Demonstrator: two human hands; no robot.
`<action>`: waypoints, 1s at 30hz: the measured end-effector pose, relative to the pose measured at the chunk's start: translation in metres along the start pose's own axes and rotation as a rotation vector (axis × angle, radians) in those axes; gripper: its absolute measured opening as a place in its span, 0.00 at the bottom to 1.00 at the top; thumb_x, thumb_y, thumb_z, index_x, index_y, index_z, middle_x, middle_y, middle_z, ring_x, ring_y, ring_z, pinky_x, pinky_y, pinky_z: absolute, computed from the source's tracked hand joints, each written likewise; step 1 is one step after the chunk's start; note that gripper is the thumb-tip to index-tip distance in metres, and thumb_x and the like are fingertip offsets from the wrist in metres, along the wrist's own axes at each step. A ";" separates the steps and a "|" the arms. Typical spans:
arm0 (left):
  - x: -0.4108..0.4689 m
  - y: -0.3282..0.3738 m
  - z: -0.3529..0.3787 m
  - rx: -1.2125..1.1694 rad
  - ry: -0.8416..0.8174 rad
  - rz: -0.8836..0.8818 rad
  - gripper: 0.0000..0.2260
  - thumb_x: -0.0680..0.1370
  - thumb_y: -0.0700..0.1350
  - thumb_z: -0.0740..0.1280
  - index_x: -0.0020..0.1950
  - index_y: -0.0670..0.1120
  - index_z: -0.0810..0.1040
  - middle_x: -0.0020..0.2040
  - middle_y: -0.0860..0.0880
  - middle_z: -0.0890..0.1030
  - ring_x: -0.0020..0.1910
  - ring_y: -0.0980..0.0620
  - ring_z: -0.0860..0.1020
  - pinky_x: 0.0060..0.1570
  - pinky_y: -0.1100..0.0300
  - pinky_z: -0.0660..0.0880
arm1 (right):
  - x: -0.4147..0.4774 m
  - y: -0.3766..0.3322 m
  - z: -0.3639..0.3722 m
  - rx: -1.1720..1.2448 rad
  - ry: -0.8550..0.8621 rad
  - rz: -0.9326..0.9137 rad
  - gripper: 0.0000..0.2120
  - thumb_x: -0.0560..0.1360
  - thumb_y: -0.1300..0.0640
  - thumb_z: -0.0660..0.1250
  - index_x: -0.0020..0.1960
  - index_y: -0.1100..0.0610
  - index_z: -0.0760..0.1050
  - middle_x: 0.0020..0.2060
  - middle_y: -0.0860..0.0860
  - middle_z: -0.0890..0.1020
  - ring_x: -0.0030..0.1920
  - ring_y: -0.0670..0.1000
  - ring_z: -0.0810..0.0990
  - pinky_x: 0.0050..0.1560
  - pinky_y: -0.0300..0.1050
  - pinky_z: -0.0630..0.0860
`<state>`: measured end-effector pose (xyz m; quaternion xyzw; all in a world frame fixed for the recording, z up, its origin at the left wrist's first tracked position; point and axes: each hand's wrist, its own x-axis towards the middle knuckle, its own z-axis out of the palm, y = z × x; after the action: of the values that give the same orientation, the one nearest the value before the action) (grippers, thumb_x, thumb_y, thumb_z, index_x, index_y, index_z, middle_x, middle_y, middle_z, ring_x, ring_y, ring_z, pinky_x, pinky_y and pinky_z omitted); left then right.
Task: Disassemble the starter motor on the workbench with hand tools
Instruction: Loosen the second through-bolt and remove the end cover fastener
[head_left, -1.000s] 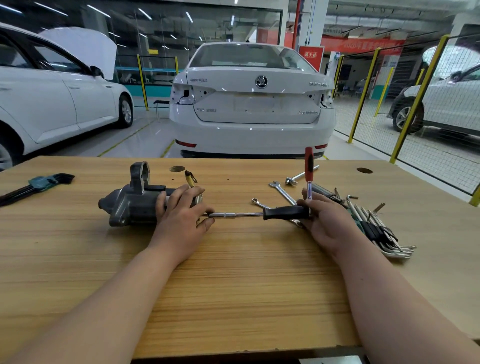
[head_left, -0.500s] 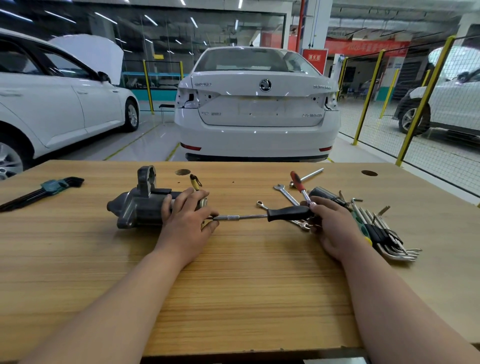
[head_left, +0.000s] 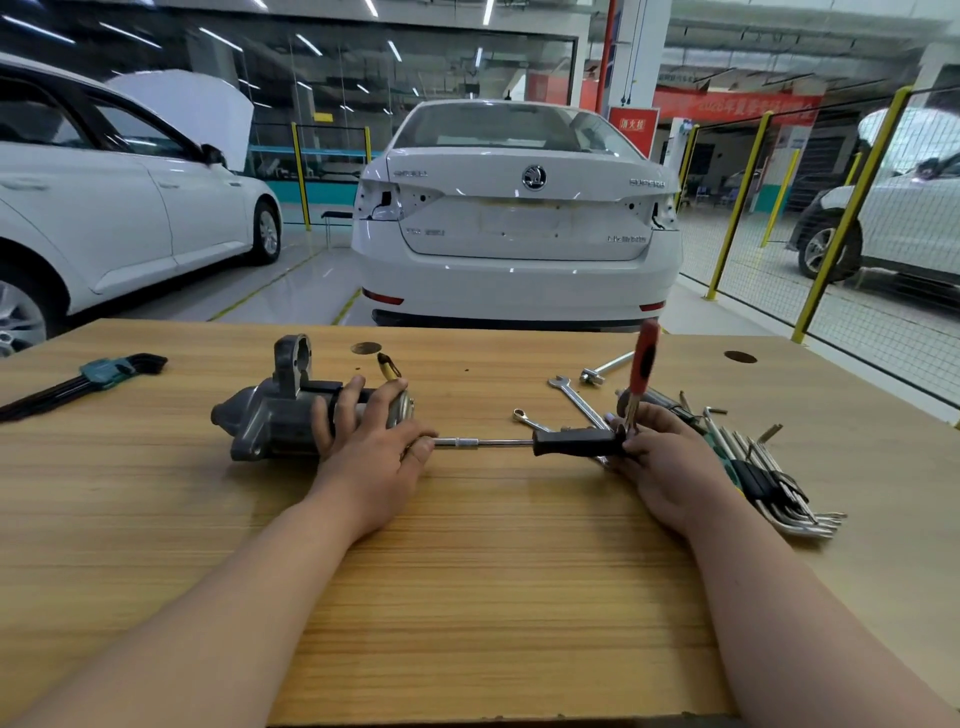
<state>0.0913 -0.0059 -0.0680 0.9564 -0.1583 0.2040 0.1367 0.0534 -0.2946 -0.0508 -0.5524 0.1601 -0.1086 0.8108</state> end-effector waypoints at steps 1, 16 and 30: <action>0.000 0.000 0.000 0.006 -0.001 -0.001 0.14 0.80 0.59 0.51 0.57 0.65 0.75 0.76 0.58 0.48 0.73 0.50 0.34 0.59 0.54 0.19 | 0.000 0.001 0.000 -0.004 0.004 0.002 0.19 0.76 0.77 0.55 0.50 0.58 0.77 0.53 0.58 0.81 0.52 0.53 0.81 0.46 0.48 0.79; -0.001 -0.001 0.000 -0.028 0.014 0.006 0.10 0.79 0.59 0.57 0.54 0.65 0.76 0.76 0.58 0.50 0.73 0.52 0.36 0.63 0.53 0.23 | -0.004 -0.003 0.004 -0.180 0.091 -0.005 0.15 0.77 0.74 0.58 0.50 0.59 0.80 0.54 0.56 0.78 0.52 0.55 0.80 0.45 0.47 0.82; -0.003 0.000 -0.001 -0.043 0.019 0.008 0.07 0.79 0.58 0.59 0.53 0.65 0.76 0.76 0.57 0.52 0.73 0.52 0.37 0.63 0.53 0.24 | -0.007 -0.001 0.004 -0.493 0.152 -0.033 0.06 0.80 0.60 0.61 0.48 0.59 0.77 0.37 0.56 0.82 0.32 0.50 0.81 0.31 0.42 0.77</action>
<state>0.0886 -0.0047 -0.0682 0.9506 -0.1651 0.2102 0.1578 0.0483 -0.2889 -0.0471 -0.7261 0.2331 -0.1205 0.6356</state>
